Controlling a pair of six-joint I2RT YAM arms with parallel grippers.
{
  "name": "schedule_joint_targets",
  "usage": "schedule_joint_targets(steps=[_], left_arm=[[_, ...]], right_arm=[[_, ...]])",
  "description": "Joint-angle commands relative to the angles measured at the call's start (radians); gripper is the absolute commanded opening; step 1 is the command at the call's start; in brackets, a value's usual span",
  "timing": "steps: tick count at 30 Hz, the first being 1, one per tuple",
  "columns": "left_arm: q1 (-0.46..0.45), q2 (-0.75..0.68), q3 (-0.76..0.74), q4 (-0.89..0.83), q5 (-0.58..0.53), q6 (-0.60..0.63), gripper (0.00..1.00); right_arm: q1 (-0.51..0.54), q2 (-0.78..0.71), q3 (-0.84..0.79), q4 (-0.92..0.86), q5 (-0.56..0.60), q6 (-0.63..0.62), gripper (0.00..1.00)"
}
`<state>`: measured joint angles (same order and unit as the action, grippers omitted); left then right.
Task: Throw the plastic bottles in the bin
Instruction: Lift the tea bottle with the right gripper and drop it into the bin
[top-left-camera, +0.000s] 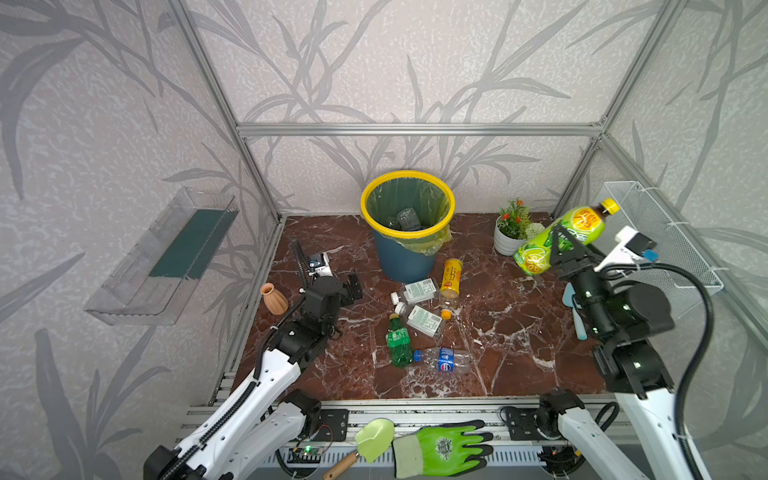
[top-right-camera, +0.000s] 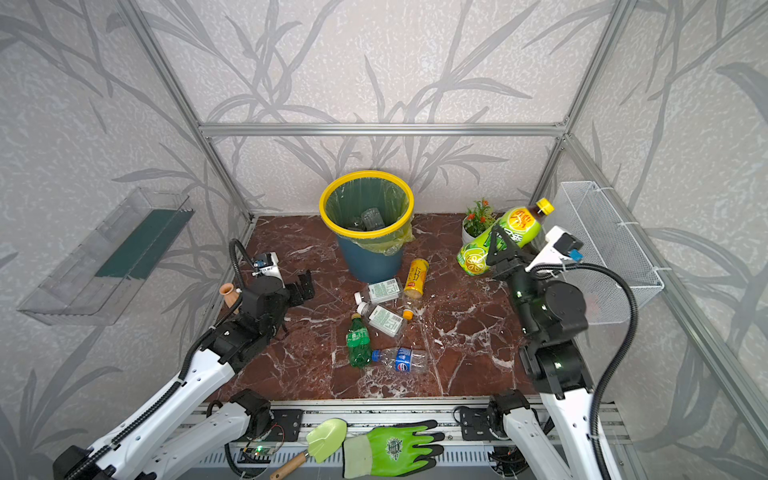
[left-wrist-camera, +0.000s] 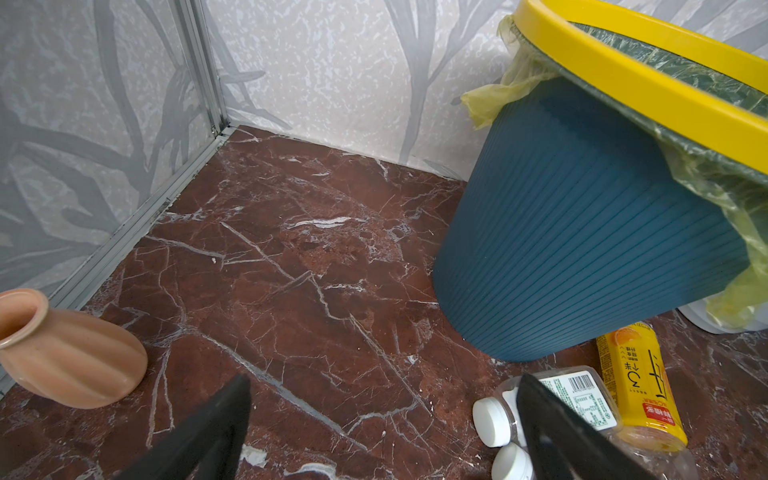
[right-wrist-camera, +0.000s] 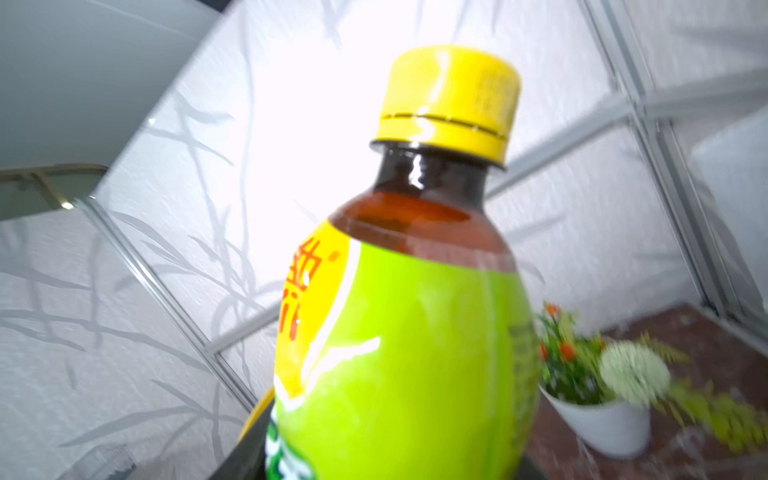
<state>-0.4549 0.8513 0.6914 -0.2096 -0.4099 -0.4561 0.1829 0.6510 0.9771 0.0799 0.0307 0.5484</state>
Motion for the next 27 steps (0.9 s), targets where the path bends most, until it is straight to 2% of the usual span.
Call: schedule_joint_targets(steps=[1,3,5,8,10,12,14,17,24,27], left_arm=[[0.006,0.002,0.002,-0.004,-0.003,-0.044,0.99],[0.006,-0.004,-0.004,-0.011,0.001,-0.058,0.99],[0.006,-0.012,-0.016,-0.012,0.010,-0.072,0.99],[0.007,-0.013,-0.025,-0.013,0.009,-0.089,0.99],[0.007,-0.007,-0.019,-0.016,0.009,-0.092,0.99],[0.006,0.005,-0.005,-0.022,0.014,-0.086,0.99],[0.005,0.022,0.018,-0.041,0.019,-0.069,0.99],[0.006,0.044,0.039,-0.056,0.027,-0.058,0.99],[0.007,0.051,0.043,-0.030,0.075,-0.052,0.99],[0.006,0.046,0.046,-0.030,0.093,-0.031,0.99]], right_arm=[[0.003,0.120,0.049,0.111,-0.052,-0.070,0.53],[0.013,0.239,0.121,0.192,-0.126,-0.013,0.53],[0.085,0.420,0.244,0.203,-0.184,-0.014,0.54],[0.234,0.697,0.503,0.030,-0.209,-0.143,0.61],[0.256,0.881,0.685,-0.116,-0.252,-0.139,0.66],[0.255,0.986,0.815,-0.220,-0.227,-0.161,0.74],[0.254,1.006,0.875,-0.254,-0.176,-0.205,0.88],[0.254,0.960,0.895,-0.258,-0.105,-0.263,0.97],[0.247,0.778,0.757,-0.208,-0.052,-0.322,0.99],[0.221,0.726,0.681,-0.198,-0.061,-0.306,0.99]])
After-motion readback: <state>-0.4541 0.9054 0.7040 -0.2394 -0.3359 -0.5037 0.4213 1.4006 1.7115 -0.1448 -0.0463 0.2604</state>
